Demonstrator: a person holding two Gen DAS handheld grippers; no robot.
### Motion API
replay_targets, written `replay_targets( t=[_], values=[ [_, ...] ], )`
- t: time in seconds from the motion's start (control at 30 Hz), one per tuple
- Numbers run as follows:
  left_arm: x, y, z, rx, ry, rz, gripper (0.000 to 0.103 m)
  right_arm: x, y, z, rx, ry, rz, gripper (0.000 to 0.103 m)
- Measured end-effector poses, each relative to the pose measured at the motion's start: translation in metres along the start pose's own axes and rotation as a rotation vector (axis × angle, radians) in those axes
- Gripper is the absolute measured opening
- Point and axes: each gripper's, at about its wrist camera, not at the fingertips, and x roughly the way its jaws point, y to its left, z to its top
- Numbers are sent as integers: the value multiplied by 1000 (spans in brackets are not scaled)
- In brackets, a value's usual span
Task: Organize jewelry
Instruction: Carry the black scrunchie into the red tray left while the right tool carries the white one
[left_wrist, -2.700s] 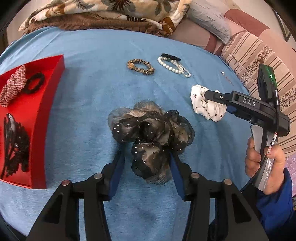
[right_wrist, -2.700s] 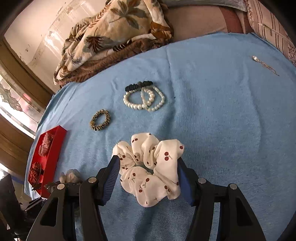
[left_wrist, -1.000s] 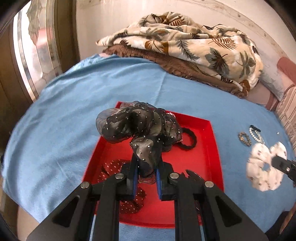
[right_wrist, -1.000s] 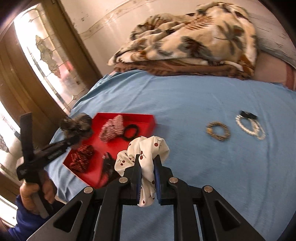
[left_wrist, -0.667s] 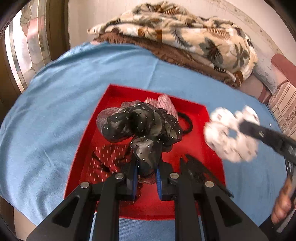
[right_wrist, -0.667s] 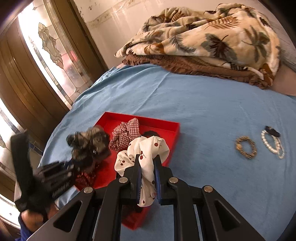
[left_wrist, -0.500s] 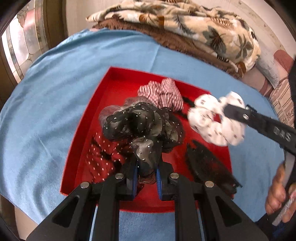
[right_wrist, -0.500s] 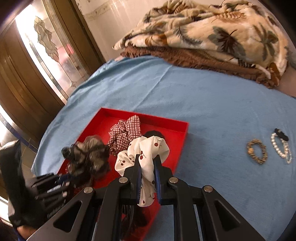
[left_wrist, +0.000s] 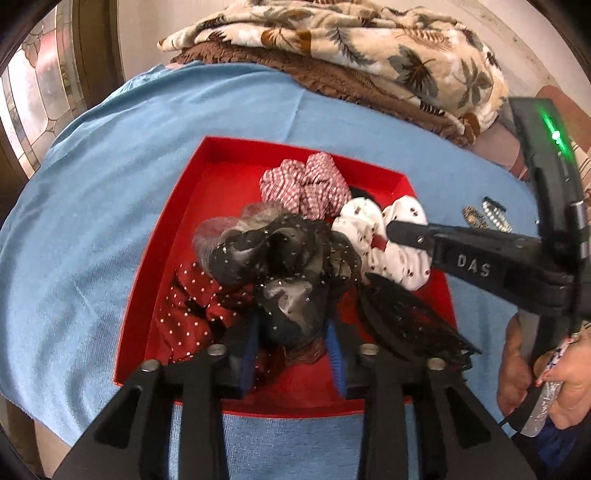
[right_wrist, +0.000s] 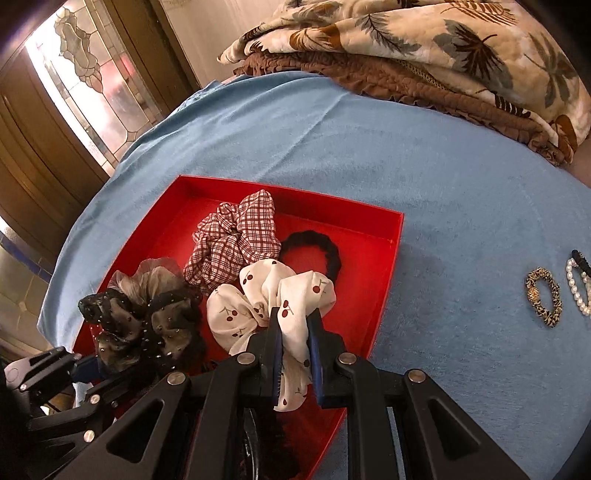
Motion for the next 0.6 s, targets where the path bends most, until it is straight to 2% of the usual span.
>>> replay_targets(
  t=[0.07, 0.17, 0.23, 0.33, 0.47, 0.6],
  values=[
    [-6, 2, 1, -12, -29, -13, 49, -2, 1, 1, -1, -5, -3, 16],
    [-14, 5, 2, -28, -75, -26, 53, -6, 2, 2, -1, -13, -3, 22],
    [-17, 6, 4, -38, -96, -26, 56, -10, 2, 2, -1, -24, 1, 33],
    [-23, 8, 5, -49, -133, -9, 56, -14, 3, 3, -4, -38, -1, 44],
    [-29, 10, 6, -61, -179, 26, 59, -24, 4, 5, -3, -64, -1, 47],
    [-28, 12, 7, -69, -191, 73, 60, -39, 1, 3, -10, -93, -4, 51]
  ],
)
